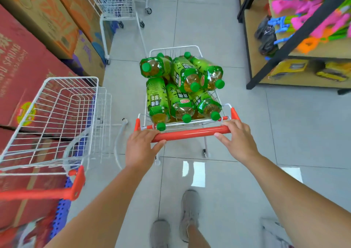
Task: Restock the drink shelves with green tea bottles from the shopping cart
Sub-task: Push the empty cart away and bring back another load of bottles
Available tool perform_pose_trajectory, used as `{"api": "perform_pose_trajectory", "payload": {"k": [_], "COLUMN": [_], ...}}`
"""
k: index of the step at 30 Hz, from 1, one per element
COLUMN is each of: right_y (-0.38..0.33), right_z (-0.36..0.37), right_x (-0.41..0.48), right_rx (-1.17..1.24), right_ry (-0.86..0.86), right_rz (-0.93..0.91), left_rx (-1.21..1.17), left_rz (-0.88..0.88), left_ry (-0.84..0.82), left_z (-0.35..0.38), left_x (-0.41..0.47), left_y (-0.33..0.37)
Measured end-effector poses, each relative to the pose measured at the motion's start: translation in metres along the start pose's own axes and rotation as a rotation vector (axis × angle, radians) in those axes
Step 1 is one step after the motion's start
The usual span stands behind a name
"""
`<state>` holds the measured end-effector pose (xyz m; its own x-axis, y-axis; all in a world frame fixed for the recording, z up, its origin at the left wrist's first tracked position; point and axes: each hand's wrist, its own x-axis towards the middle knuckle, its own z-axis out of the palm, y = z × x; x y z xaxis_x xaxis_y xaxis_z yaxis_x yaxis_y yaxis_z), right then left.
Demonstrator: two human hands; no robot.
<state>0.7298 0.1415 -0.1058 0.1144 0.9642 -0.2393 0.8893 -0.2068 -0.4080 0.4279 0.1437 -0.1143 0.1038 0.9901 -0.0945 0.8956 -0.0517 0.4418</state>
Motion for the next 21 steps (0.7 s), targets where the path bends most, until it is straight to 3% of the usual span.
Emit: {"api": "perform_pose_trajectory", "payload": {"k": [21], "right_y": [0.121], "right_z": [0.053], "right_x": [-0.385], "right_rx": [0.084], "right_ry": [0.085], "right_rz": [0.172], "left_rx": [-0.057], "left_rz": [0.189], "left_ry": [-0.145], "left_z": [0.065], "left_x": [-0.347], "left_y": [0.054]}}
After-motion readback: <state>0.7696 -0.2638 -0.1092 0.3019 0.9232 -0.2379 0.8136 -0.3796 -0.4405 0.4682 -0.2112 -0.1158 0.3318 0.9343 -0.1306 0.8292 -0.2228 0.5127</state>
